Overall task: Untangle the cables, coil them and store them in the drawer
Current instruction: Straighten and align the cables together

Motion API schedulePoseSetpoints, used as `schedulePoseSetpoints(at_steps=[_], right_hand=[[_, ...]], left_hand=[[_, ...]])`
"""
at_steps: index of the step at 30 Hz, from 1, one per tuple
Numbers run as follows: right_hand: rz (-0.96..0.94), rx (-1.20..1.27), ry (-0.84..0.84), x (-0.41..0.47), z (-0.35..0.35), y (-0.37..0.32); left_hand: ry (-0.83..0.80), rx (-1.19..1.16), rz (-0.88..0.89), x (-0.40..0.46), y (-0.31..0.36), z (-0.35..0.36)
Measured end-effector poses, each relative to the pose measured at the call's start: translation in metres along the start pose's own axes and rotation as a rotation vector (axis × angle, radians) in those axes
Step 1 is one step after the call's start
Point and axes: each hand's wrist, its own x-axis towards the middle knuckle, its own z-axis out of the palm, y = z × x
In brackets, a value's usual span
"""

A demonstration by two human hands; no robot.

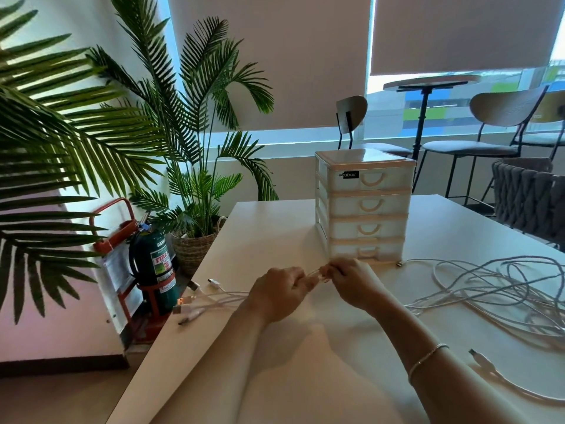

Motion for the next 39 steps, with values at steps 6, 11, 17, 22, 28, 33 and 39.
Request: schedulePoseSetpoints(at_steps=[6,11,17,22,28,33,39], right_hand=[[0.002,0.108,-0.266,-0.004,-0.001,0.0],[0.18,-0.003,-0.452,-0.006,-0.007,-0.002],[0.082,-0.146,-0.283,-0.003,-0.004,-0.002],[0.063,0.096,-0.492,-0.007,-0.014,-0.005],[0.082,0.079,-0.14,-0.002,-0.005,-0.001],[0.043,0.151,-0.242,-0.004,-0.004,-0.005],[0.065,0.179,-0.244,-0.001,-0.002,-0.005]], left_hand=[[0.019,-0.045,-0.084,0.004,-0.01,-0.001],[-0.117,0.019,-0.082,0.007,-0.011,0.004],[-0.145,-0.022,-0.025,0.004,-0.014,0.005],[-0.014,-0.035,-0.028,0.007,-0.015,0.011],[-0.113,-0.124,0.035,0.003,-0.016,0.004],[-0.032,-0.135,0.014,0.004,-0.022,0.005],[0.05,-0.172,0.013,0.008,-0.026,0.001]])
